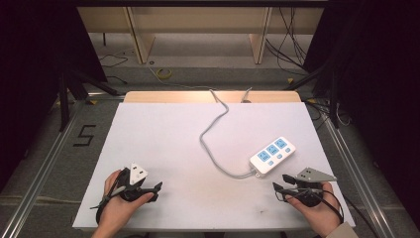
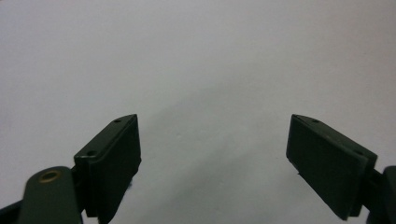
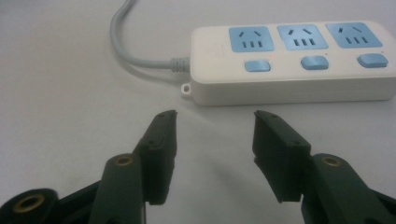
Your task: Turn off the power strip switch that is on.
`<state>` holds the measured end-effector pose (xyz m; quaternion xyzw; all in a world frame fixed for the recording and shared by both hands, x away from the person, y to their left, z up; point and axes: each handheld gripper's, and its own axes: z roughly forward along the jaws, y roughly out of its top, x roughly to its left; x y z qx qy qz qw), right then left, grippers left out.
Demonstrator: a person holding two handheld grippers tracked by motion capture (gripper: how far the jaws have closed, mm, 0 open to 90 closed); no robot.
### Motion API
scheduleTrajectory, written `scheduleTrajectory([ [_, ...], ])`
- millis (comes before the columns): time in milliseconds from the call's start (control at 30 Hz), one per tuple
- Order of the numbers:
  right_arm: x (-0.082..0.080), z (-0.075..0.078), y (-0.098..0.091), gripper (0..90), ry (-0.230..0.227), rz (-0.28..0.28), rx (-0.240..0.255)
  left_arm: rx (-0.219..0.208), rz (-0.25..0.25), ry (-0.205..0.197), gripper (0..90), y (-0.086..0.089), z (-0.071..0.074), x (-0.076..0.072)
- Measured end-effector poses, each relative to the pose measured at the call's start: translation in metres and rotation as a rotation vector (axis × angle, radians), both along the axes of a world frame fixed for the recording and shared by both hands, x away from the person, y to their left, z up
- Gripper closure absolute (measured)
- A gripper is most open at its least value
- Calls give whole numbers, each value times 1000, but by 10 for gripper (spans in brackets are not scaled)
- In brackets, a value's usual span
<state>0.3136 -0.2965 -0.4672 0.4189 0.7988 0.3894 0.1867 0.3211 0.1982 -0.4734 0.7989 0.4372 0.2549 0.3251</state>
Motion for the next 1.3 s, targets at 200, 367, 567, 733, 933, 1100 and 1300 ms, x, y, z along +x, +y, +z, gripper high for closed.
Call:
scheduleTrajectory([
  [200, -2, 5, -2, 641, 16, -12, -26, 7, -3, -8, 176, -2, 0, 0],
  [367, -2, 7, -3, 744, 39, -15, -35, 12, -2, -7, 177, -1, -1, 1],
  [567, -2, 10, -5, 889, 51, -23, -48, 5, 13, -21, 191, 0, 0, 2],
  [733, -1, 13, -5, 900, 50, -40, -72, 10, 22, -24, 195, 1, 0, 2],
  [933, 2, 15, -4, 900, 58, -43, -76, 10, 21, -24, 195, 1, 0, 3],
  [1100, 6, 16, -4, 900, 73, -47, -71, 10, 23, -22, 194, 0, -1, 3],
  [1300, 9, 19, -3, 900, 72, -45, -76, 12, 21, -20, 193, 0, -1, 4],
])
